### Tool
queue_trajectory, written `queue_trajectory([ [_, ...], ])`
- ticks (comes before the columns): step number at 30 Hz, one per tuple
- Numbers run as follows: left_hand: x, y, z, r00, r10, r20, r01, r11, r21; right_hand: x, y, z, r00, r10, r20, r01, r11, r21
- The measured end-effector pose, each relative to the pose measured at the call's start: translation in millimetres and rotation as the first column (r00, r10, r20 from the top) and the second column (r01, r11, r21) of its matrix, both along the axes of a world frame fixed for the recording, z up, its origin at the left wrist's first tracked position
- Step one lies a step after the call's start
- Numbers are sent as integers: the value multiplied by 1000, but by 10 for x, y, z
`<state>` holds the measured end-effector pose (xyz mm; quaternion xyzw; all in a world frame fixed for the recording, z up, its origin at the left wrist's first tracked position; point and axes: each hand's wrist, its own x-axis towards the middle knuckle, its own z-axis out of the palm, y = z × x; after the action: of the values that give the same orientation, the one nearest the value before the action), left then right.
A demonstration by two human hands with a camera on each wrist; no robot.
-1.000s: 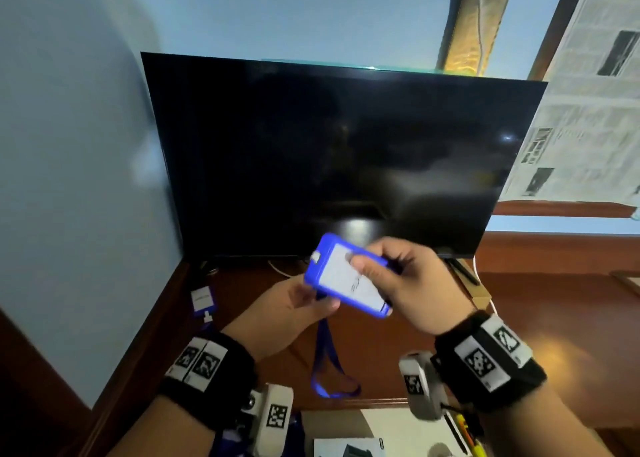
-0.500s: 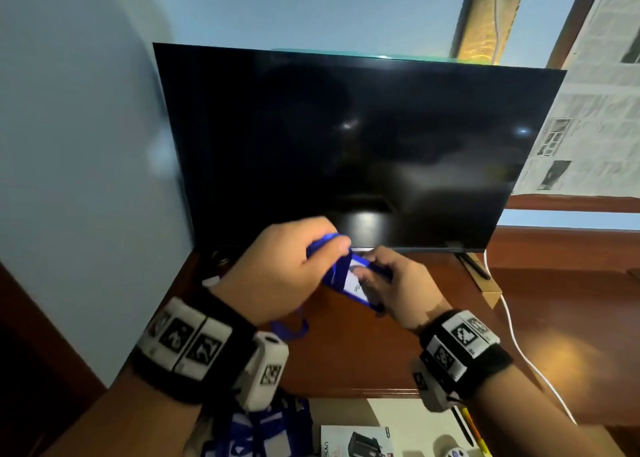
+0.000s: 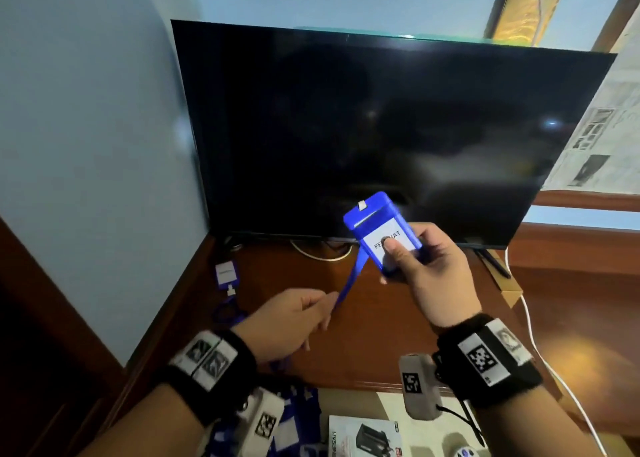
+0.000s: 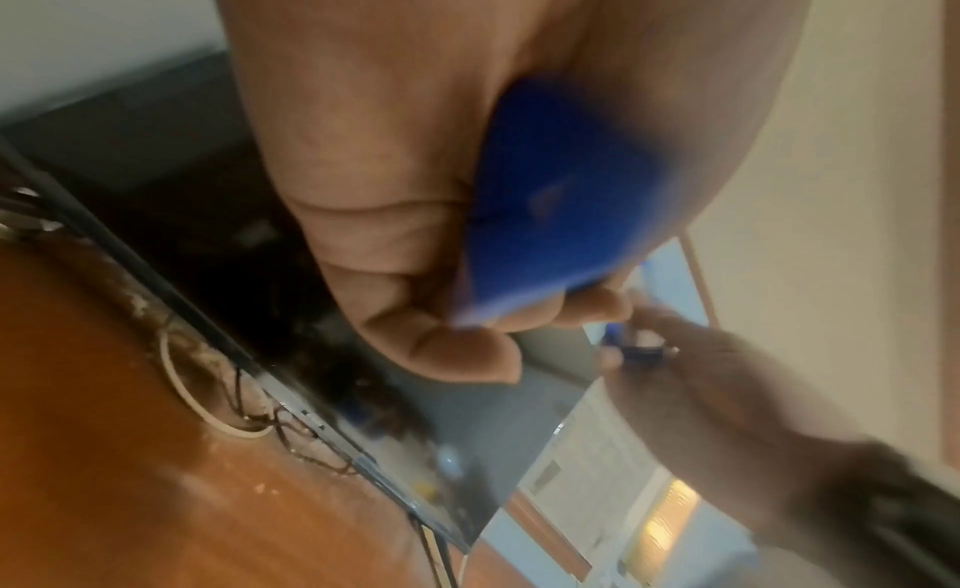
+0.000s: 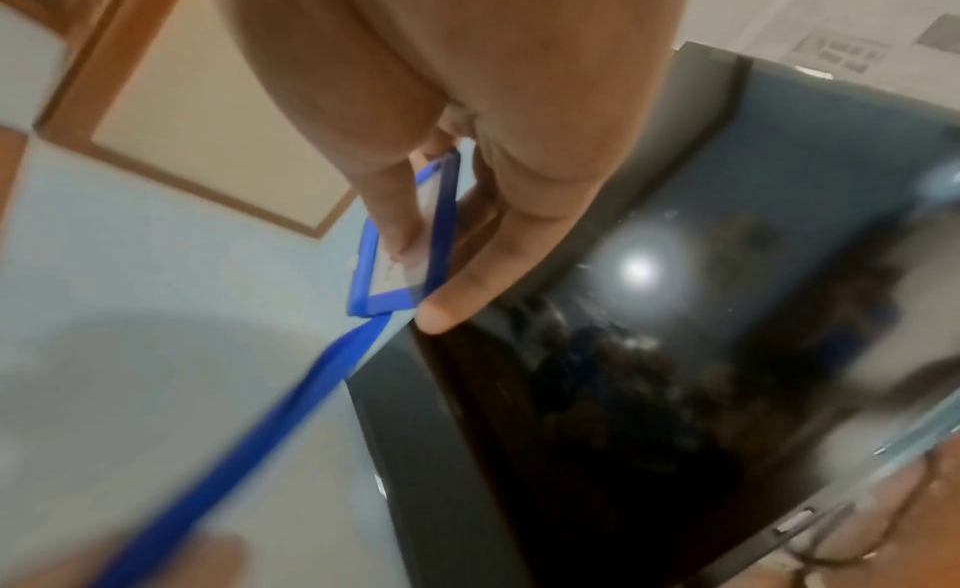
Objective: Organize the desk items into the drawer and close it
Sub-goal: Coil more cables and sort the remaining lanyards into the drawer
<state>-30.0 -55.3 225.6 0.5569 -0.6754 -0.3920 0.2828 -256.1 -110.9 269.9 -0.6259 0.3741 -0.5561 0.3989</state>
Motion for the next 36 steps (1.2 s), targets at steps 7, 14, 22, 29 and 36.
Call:
queue_trajectory([
  [7, -12, 217, 526, 966, 92, 244, 17, 911, -412, 120, 22, -668, 665, 99, -740, -173, 985, -24],
  [14, 435, -204, 210, 966, 86, 243, -72, 995, -63, 234, 263, -377, 854, 460, -243, -424, 886, 186],
  [22, 214, 187, -299, 958, 269, 96, -224, 917, -330, 385, 175, -885, 980, -5, -201, 54, 970, 236],
  [29, 270, 267, -679, 825, 491, 280, -333, 823, -459, 668, 504, -1181, 928, 184, -323, -16, 888, 460],
  [36, 267, 621, -1140, 862, 385, 331, -272, 901, -339, 795, 638, -1406, 970, 207, -124, -78, 756, 650],
])
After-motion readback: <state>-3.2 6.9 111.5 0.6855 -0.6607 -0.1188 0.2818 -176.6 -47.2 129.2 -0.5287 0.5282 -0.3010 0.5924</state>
